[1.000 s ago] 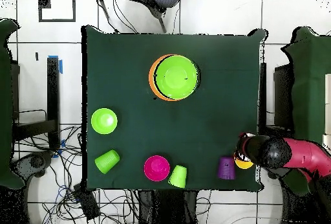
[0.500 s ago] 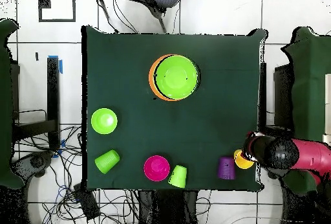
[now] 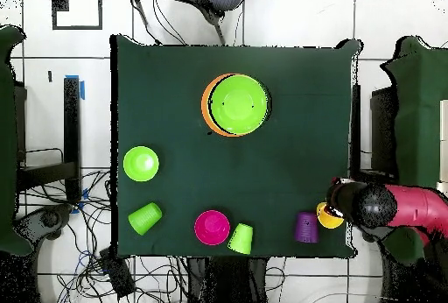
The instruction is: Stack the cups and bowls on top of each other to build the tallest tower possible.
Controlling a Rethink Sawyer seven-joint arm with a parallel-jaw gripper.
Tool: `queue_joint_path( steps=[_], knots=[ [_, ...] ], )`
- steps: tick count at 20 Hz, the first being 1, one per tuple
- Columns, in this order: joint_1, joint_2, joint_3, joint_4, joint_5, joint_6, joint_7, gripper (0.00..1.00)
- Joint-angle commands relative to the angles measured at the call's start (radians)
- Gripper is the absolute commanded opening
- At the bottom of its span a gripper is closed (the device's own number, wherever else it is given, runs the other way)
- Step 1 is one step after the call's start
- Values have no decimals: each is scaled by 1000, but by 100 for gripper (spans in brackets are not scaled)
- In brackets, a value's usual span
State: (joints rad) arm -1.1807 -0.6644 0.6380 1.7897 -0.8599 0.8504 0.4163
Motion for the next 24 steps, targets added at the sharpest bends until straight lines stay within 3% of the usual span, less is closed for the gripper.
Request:
queue_joint_path(
  steps=[1,18,24],
  knots=[
    [75,67,-38,-51,-120,48,-123,100],
    [148,98,-120,-129,-307,33,-109,100],
    [158,84,-140,-131,-310,39,-109,100]
  ],
)
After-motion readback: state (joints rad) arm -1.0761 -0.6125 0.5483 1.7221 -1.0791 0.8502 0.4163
